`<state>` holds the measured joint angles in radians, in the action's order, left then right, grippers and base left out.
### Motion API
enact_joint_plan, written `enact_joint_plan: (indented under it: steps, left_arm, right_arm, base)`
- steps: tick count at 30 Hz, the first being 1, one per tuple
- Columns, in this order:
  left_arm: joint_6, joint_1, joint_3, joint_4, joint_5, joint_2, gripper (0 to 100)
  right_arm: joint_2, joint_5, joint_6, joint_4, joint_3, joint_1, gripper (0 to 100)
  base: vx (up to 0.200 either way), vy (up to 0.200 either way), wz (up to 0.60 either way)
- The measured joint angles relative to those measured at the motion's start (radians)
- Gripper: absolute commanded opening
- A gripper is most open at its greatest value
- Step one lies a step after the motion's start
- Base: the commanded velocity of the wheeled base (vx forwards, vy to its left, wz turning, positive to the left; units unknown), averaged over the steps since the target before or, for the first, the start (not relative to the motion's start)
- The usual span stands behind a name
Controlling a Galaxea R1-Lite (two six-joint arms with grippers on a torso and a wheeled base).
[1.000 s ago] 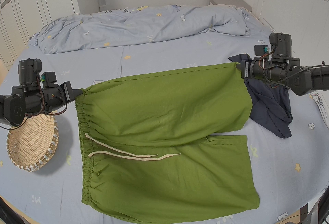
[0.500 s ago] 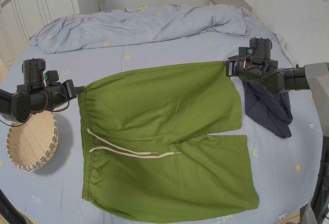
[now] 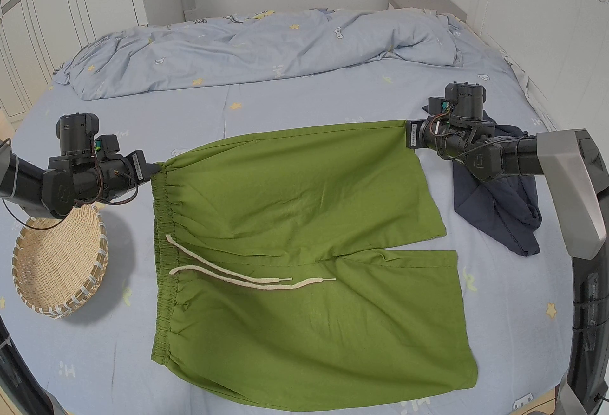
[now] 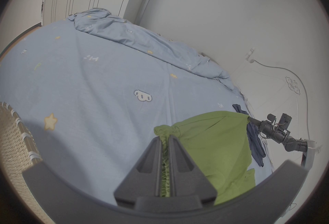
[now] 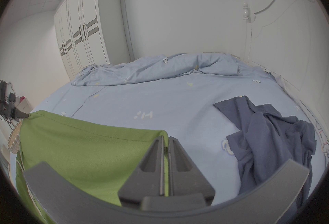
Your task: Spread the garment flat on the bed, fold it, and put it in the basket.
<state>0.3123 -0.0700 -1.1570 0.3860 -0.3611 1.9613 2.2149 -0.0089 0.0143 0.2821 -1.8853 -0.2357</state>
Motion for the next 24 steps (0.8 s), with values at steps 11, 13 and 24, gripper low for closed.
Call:
enact_joint_plan:
  steps: [11,13,24]
  left_arm:
    - [0.001,-0.003,-0.064,0.000,0.003,0.086,100]
    - [0.001,-0.001,-0.071,0.000,0.004,0.096,100]
    - [0.011,0.017,-0.076,0.000,0.001,0.101,100]
  right_arm:
    - [0.074,-0.003,0.000,-0.016,-0.093,0.000,100]
    - [0.084,-0.003,0.000,-0.015,-0.096,0.000,100]
    - [0.097,-0.002,0.005,-0.016,-0.108,0.003,100]
  base:
    - [0.000,0.000,0.00]
    - [0.000,0.000,0.00]
    - [0.000,0.000,0.00]
